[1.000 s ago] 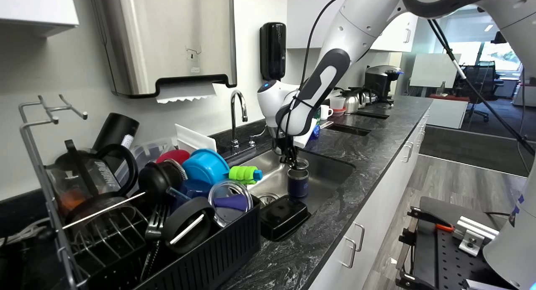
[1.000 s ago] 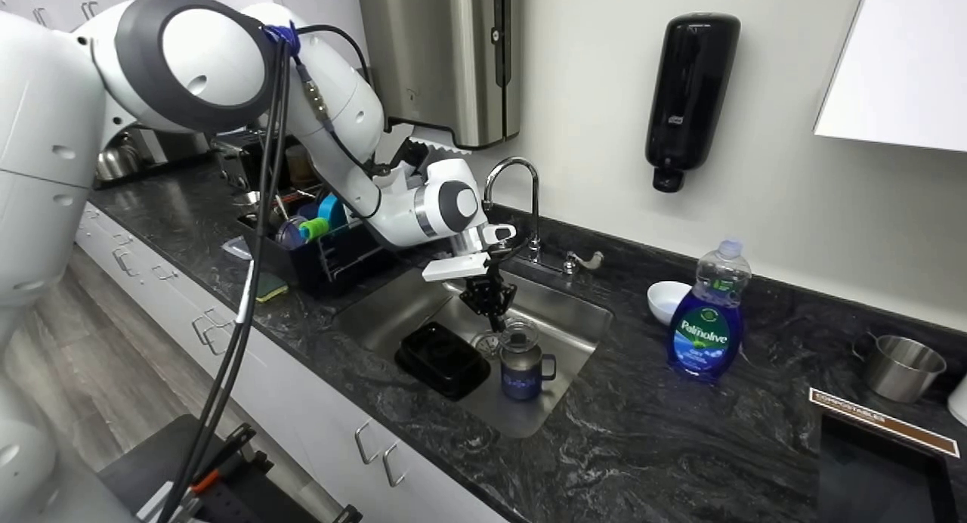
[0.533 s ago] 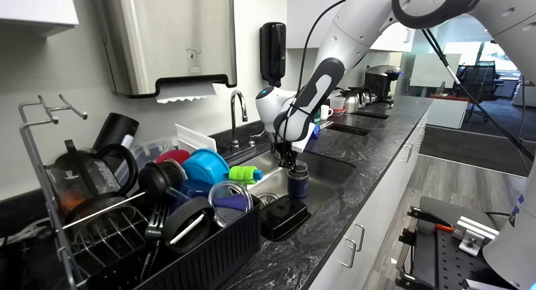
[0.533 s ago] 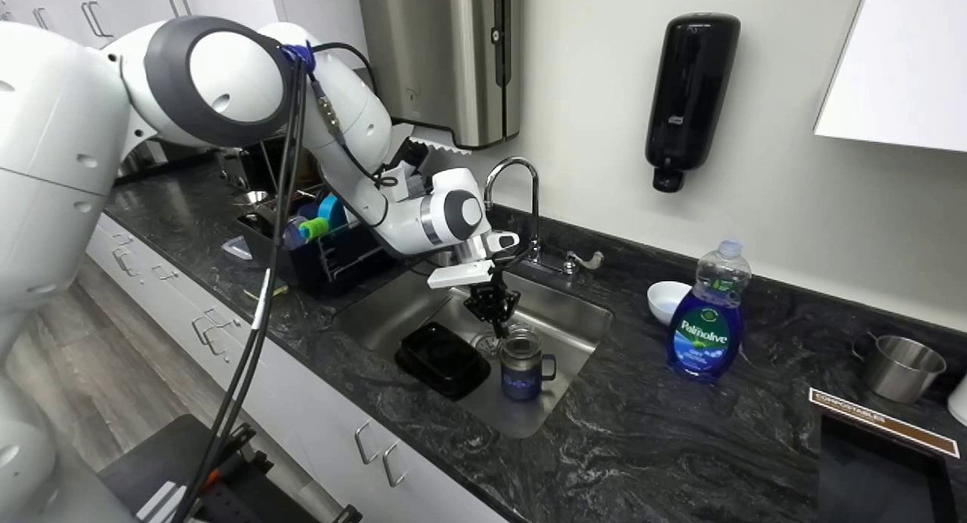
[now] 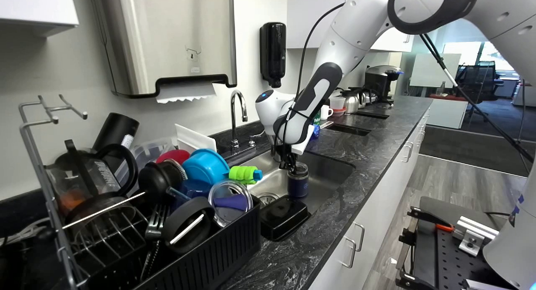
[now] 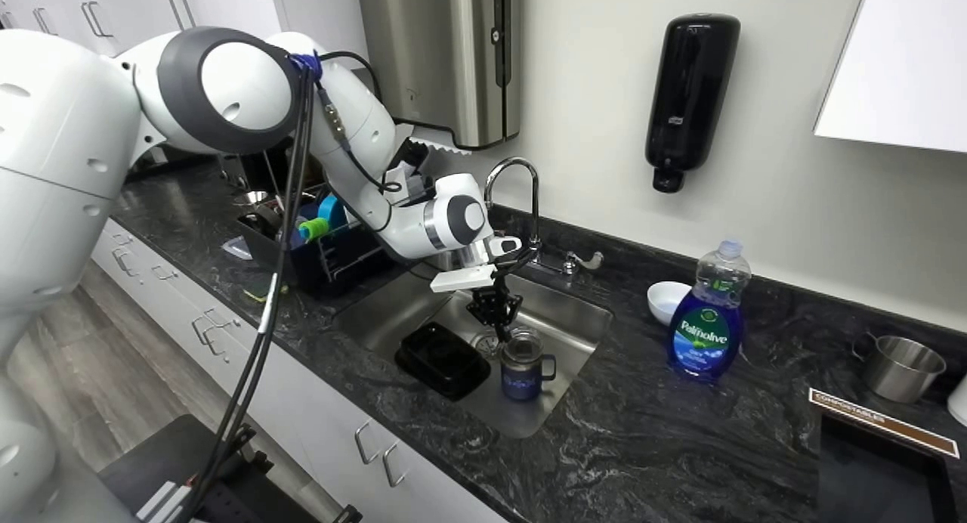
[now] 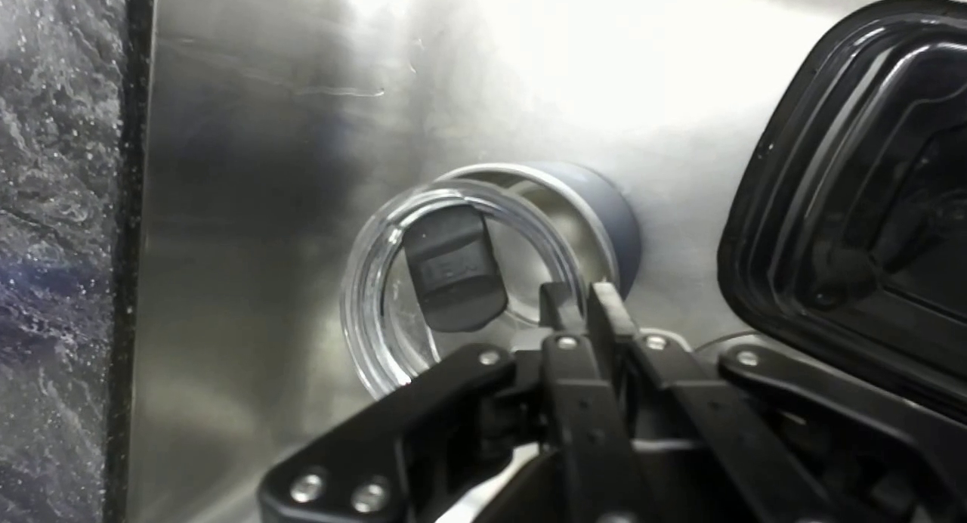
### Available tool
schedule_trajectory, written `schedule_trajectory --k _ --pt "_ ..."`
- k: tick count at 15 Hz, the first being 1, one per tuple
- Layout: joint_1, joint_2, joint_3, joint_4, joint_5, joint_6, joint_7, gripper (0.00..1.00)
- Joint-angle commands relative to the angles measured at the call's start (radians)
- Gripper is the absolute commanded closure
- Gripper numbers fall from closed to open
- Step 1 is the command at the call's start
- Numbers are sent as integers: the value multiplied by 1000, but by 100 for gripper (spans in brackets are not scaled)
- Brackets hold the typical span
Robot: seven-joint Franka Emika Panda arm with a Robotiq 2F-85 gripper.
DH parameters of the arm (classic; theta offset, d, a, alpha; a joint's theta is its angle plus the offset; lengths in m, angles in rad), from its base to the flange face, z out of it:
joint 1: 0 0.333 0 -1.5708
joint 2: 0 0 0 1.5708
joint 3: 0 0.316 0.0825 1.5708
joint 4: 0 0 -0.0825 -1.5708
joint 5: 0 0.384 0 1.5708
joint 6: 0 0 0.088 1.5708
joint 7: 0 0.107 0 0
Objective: Place the lid on the dark blue thermos
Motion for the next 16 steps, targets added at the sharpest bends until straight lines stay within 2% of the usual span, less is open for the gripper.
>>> schedule_trajectory --k 1,16 --pt "-3 17 -1 23 16 -10 -17 98" --pt "-2 31 9 23 22 -16 -25 98"
